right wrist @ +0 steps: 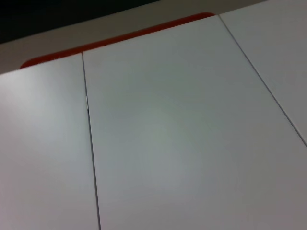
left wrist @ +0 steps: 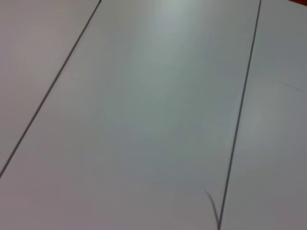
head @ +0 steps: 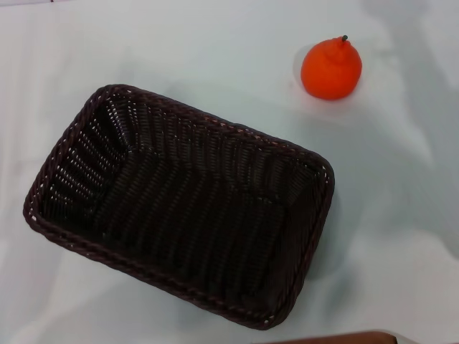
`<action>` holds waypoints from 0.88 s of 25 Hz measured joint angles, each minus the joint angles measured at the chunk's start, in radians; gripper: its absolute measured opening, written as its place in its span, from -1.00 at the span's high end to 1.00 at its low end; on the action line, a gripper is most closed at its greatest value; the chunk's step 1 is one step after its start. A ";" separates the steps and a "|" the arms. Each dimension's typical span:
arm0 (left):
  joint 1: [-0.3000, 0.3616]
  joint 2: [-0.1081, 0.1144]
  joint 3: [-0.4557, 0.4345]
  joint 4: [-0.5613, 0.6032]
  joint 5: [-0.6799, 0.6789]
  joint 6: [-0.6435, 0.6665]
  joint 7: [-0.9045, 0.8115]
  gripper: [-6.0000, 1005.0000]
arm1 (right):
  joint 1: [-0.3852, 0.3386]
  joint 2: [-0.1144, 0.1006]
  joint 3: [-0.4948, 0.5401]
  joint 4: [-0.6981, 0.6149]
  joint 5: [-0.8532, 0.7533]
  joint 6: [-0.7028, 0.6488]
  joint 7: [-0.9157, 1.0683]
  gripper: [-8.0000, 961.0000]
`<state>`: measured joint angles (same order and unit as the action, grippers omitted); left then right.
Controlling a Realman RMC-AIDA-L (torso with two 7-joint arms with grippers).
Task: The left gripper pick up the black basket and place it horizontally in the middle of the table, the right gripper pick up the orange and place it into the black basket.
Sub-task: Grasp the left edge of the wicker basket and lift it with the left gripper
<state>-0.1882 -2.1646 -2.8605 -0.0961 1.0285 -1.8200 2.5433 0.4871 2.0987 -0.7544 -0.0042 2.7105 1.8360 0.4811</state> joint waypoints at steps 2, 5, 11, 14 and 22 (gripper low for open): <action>-0.005 0.001 0.002 -0.001 0.002 0.005 0.000 -0.68 | -0.004 -0.001 -0.001 0.002 0.000 0.000 0.022 -0.79; -0.008 0.001 0.004 -0.004 0.001 0.001 0.000 -0.68 | -0.009 0.001 0.008 0.015 0.001 -0.015 0.028 -0.78; -0.010 -0.001 0.004 -0.004 -0.002 0.002 0.000 -0.68 | -0.011 -0.003 0.022 0.000 0.001 -0.005 0.061 -0.78; -0.020 0.000 0.013 -0.004 0.002 0.004 0.000 -0.68 | -0.017 -0.003 0.020 0.011 0.000 -0.011 0.065 -0.78; 0.001 0.003 0.057 -0.075 0.015 0.005 -0.095 -0.68 | -0.047 -0.006 0.027 0.004 0.000 0.002 0.116 -0.79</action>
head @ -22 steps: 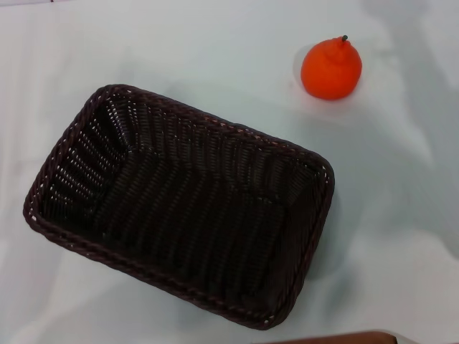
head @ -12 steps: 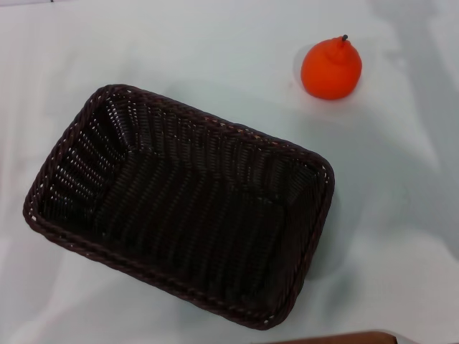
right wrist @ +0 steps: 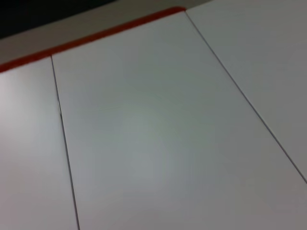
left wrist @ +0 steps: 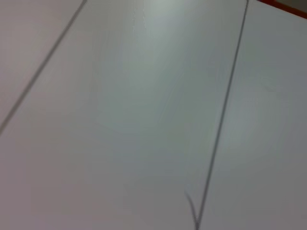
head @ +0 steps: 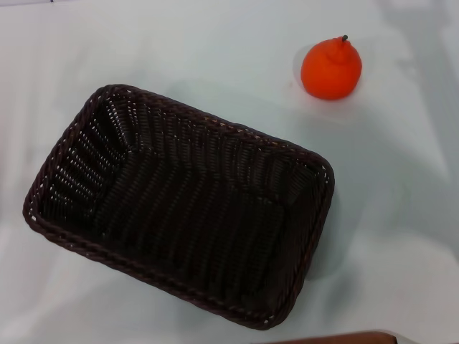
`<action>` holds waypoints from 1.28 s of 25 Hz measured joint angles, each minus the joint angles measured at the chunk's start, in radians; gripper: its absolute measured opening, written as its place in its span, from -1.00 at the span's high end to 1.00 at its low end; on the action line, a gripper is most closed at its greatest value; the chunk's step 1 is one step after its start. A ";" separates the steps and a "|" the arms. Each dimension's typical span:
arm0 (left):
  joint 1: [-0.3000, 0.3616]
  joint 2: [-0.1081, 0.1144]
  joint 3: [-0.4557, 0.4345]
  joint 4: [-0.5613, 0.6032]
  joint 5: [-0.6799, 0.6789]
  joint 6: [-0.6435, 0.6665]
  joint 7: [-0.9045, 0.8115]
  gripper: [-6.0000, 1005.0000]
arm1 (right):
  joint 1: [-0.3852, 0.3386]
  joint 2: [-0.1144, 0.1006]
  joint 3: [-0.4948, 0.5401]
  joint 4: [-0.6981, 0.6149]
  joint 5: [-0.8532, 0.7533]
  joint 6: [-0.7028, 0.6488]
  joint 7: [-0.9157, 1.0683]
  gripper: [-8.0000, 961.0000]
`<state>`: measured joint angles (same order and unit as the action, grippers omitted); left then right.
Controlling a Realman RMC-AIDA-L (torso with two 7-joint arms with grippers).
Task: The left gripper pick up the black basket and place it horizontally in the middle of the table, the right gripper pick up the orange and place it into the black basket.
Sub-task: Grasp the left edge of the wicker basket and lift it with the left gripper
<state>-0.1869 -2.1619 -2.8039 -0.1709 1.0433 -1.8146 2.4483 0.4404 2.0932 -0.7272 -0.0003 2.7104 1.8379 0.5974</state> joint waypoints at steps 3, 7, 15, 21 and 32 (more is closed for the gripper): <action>0.032 0.007 0.070 -0.157 0.036 0.049 -0.175 -0.68 | -0.015 0.000 -0.004 -0.003 0.000 0.002 0.015 -0.79; 0.101 0.015 0.138 -0.570 0.181 0.116 -0.541 -0.68 | -0.029 0.002 0.003 0.002 0.000 -0.004 0.018 -0.78; 0.104 0.132 0.146 -1.191 0.541 0.073 -1.229 -0.68 | -0.029 -0.002 0.006 -0.009 0.002 -0.023 0.034 -0.78; 0.005 0.194 0.181 -1.486 0.843 -0.057 -1.585 -0.68 | -0.021 -0.001 0.005 -0.009 0.001 -0.032 0.036 -0.78; -0.203 0.082 0.489 -1.648 1.348 -0.152 -1.794 -0.67 | -0.025 -0.002 0.001 -0.009 0.000 -0.029 0.088 -0.78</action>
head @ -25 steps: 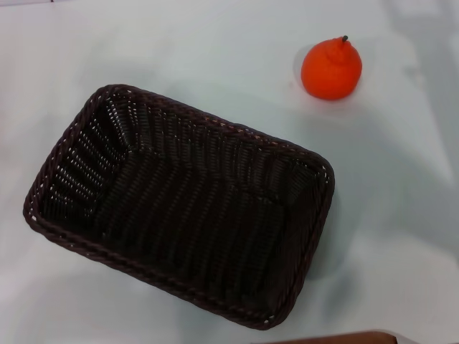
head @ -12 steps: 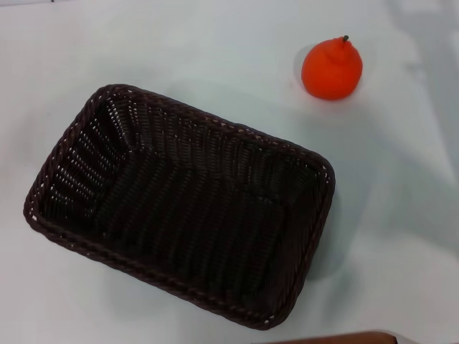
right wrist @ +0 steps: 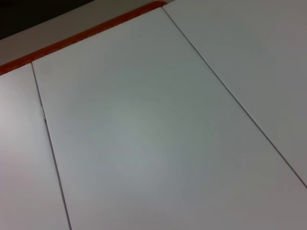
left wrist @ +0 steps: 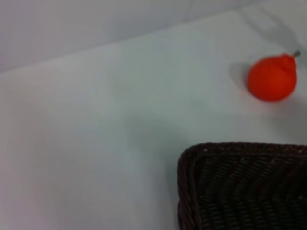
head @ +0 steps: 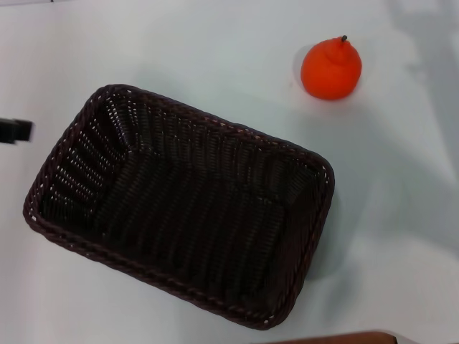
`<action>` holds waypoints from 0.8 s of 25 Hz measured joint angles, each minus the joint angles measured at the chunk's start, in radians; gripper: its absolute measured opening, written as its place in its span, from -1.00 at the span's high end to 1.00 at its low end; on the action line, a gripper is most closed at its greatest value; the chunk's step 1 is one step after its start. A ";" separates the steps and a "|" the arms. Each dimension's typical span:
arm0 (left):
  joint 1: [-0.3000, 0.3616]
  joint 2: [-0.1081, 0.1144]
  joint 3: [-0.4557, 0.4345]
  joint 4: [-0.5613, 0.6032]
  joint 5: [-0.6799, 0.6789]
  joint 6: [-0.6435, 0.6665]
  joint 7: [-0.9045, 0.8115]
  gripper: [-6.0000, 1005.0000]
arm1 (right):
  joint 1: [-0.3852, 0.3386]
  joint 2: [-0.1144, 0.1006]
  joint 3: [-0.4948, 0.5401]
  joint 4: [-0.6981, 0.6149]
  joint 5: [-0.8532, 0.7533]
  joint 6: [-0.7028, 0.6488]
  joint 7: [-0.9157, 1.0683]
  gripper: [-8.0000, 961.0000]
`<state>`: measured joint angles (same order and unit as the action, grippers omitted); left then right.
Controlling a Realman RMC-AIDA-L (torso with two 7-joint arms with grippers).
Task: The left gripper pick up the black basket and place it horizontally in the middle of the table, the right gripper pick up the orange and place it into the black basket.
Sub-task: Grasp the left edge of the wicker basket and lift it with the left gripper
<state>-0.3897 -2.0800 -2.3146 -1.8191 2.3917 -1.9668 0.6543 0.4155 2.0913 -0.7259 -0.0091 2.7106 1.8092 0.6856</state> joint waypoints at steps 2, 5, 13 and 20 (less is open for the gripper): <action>-0.010 -0.025 0.043 0.002 0.049 0.019 -0.002 -0.67 | -0.003 0.000 -0.001 0.000 0.000 0.000 0.009 -0.78; -0.022 -0.064 0.096 0.007 0.129 0.054 -0.008 -0.67 | -0.004 0.000 -0.003 0.000 0.000 -0.002 0.022 -0.78; -0.027 -0.082 0.254 0.065 0.214 0.129 -0.064 -0.67 | 0.004 -0.001 -0.002 0.000 0.000 -0.007 0.031 -0.77; -0.037 -0.082 0.327 0.162 0.264 0.207 -0.085 -0.67 | 0.008 -0.001 -0.006 0.000 0.000 -0.019 0.032 -0.76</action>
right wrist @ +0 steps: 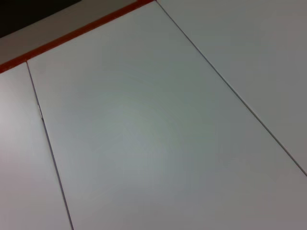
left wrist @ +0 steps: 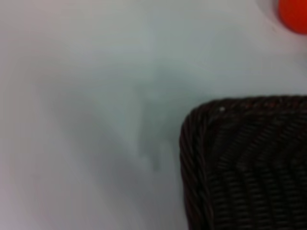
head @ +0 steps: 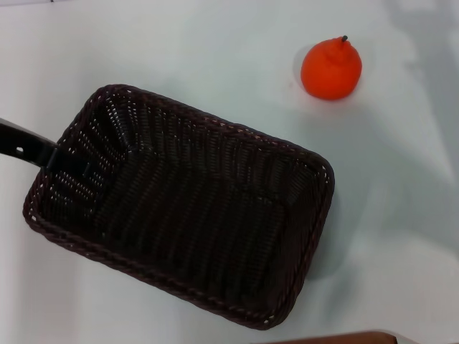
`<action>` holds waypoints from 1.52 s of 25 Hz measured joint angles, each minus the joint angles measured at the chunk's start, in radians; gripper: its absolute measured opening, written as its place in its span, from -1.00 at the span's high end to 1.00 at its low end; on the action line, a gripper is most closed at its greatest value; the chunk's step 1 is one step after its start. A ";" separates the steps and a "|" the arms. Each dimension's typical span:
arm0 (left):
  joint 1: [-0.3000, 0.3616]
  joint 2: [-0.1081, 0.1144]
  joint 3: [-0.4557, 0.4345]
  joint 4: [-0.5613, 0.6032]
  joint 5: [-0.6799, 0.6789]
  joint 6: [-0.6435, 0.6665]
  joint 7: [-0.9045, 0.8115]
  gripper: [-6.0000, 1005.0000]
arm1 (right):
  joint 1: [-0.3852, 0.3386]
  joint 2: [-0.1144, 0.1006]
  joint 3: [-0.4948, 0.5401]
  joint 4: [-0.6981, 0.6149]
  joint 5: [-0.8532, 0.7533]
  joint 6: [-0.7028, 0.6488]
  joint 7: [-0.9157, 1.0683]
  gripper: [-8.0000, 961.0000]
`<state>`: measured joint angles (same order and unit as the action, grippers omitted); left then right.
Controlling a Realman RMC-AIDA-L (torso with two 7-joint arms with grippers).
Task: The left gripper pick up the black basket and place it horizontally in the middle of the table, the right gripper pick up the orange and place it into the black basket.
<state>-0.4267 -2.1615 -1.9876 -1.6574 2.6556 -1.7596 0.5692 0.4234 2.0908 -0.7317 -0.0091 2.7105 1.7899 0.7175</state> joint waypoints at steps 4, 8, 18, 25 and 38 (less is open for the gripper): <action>-0.036 0.003 0.026 0.087 0.013 0.001 0.001 -0.68 | 0.000 0.000 -0.001 0.000 0.000 -0.011 0.001 -0.76; -0.065 0.001 0.048 0.135 0.042 0.003 -0.002 -0.64 | 0.000 0.000 -0.003 0.000 0.000 -0.030 0.004 -0.76; -0.089 -0.002 0.093 0.181 0.102 0.034 -0.044 -0.35 | 0.002 0.000 0.005 -0.023 0.000 -0.080 -0.004 -0.75; -0.090 -0.003 0.083 0.168 0.102 0.072 -0.126 0.30 | 0.006 -0.002 0.008 -0.098 0.001 -0.110 -0.005 -0.75; -0.115 -0.001 -0.139 0.163 0.068 -0.015 -0.375 0.67 | 0.053 -0.003 0.011 -0.191 0.003 -0.198 0.003 -0.74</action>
<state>-0.5417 -2.1630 -2.1269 -1.4944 2.7238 -1.7743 0.1944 0.4765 2.0878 -0.7208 -0.2005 2.7137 1.5921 0.7204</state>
